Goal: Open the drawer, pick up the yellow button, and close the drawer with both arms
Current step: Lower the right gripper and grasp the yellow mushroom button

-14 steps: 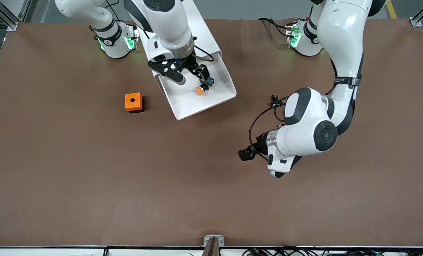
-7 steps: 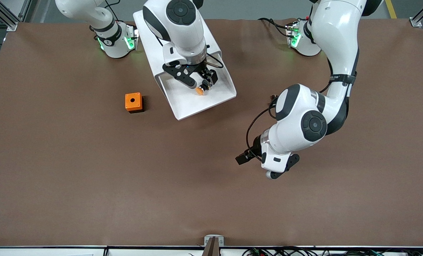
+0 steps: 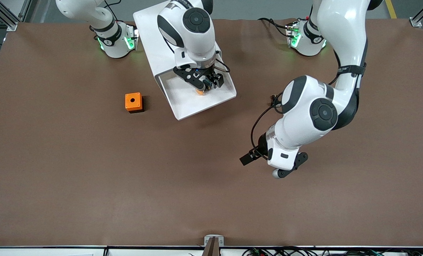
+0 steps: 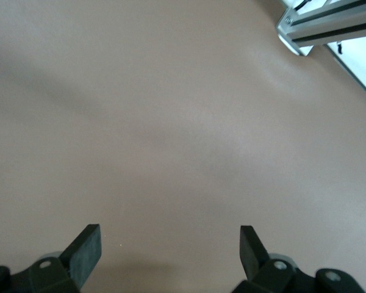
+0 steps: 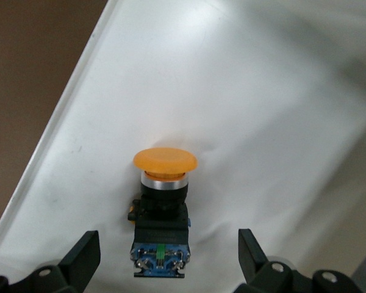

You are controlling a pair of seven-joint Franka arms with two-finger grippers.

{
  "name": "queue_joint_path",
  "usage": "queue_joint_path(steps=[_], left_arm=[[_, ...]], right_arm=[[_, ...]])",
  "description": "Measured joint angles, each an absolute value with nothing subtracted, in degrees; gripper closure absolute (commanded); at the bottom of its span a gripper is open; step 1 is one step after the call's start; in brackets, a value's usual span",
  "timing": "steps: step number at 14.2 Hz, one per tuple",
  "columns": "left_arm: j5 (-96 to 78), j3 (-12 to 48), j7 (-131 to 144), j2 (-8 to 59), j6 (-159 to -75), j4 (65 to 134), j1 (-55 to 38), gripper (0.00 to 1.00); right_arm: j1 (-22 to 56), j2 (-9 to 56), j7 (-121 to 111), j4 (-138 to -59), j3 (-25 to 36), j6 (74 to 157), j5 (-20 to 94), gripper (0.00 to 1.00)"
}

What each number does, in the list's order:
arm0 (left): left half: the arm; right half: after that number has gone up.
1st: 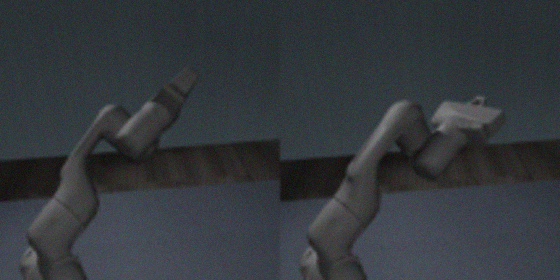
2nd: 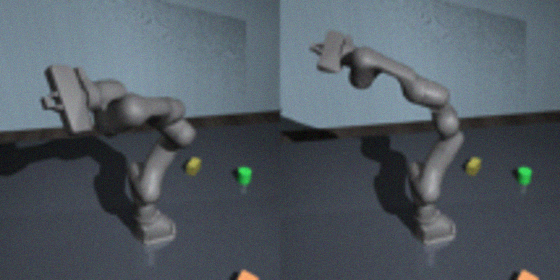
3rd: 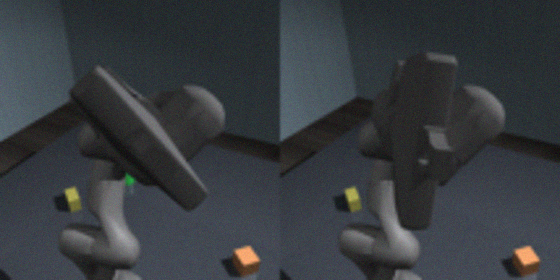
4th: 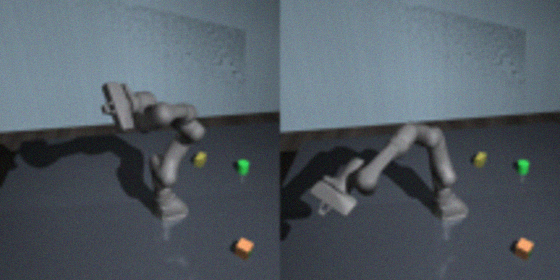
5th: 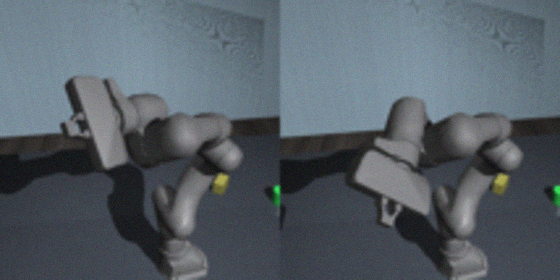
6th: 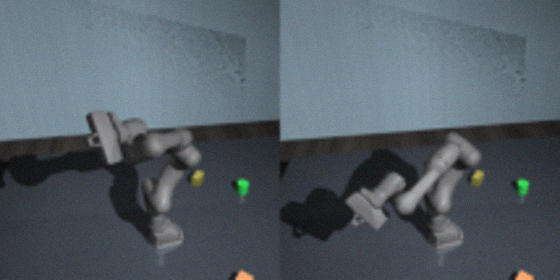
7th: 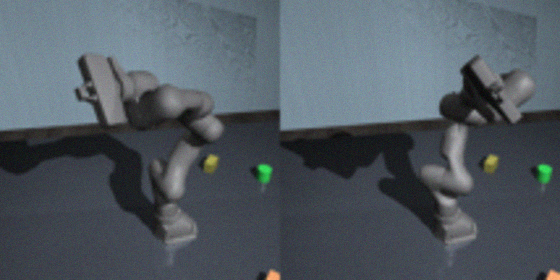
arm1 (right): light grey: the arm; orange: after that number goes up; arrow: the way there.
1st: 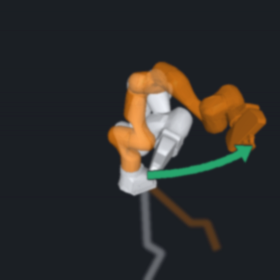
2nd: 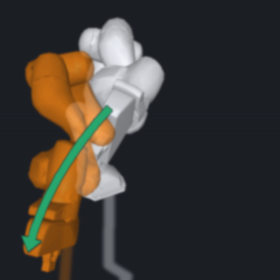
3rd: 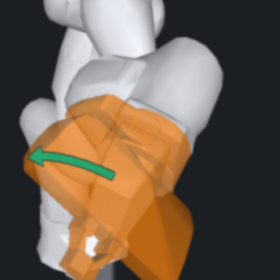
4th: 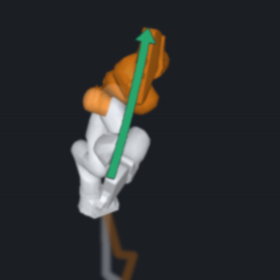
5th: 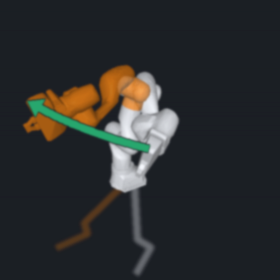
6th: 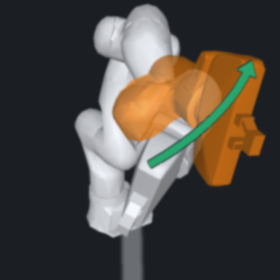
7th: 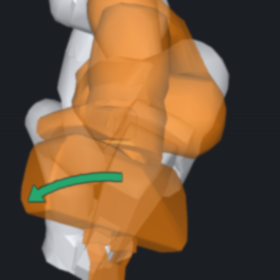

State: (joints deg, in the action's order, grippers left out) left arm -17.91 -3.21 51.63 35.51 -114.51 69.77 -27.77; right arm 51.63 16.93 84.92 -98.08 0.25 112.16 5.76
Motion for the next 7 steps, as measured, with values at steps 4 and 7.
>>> queue_joint_path(steps=[4, 7], left_arm=[[-13.36, -3.14, 51.63, 35.36, -114.51, 70.48, -28.34, 0.00], [-12.41, -3.01, 51.63, 35.50, -114.51, 71.36, -29.94, 0.00]], right_arm=[[52.09, 17.56, 85.46, -98.20, 0.31, 113.12, 4.63, 0.05], [52.18, 17.89, 86.04, -98.20, 0.33, 113.46, 4.52, 0.81]])
